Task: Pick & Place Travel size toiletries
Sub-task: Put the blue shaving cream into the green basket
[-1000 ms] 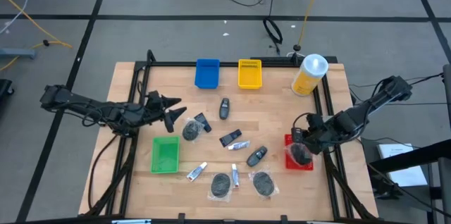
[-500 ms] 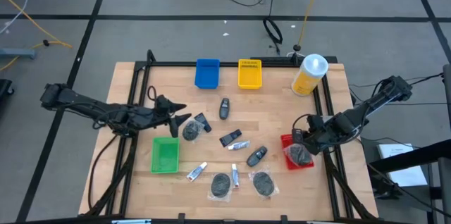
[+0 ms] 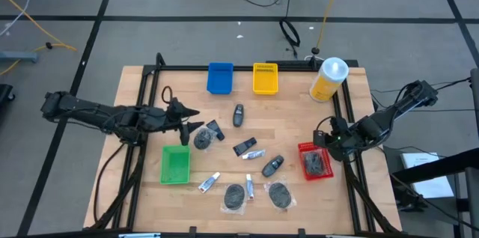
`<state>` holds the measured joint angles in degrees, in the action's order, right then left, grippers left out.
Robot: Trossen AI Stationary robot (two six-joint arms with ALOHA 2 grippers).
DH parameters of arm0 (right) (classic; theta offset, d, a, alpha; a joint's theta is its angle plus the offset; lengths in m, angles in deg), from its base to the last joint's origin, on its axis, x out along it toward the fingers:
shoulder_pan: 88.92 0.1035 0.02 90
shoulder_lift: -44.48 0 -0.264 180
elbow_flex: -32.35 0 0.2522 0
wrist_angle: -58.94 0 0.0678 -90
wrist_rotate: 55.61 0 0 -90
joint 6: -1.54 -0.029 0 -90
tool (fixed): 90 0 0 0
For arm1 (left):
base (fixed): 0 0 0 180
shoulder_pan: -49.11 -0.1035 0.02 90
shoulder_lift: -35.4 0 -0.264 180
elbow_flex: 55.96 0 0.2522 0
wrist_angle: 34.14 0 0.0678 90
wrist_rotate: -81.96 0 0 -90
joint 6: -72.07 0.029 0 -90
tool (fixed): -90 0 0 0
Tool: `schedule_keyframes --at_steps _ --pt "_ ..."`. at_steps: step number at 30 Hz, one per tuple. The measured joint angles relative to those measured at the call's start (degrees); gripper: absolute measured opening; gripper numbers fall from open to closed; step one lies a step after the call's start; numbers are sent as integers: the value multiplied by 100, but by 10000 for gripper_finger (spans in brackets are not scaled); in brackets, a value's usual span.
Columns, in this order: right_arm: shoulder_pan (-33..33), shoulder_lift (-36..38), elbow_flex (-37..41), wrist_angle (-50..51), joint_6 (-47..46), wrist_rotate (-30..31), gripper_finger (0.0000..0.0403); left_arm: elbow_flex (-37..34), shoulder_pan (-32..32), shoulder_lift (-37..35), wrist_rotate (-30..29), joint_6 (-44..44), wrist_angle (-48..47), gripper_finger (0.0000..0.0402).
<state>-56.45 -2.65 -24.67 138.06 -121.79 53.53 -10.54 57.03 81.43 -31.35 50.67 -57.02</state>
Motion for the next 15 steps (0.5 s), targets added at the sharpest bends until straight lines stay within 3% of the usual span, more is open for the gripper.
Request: schedule_keyframes --at_steps 6,15 --pt "-148 134 -45 -1202 1238 1640 91 859 -506 478 654 845 -1204 234" --pt "-935 139 -49 -3358 3975 1990 91 1761 -1340 1637 2201 2629 -1961 234"
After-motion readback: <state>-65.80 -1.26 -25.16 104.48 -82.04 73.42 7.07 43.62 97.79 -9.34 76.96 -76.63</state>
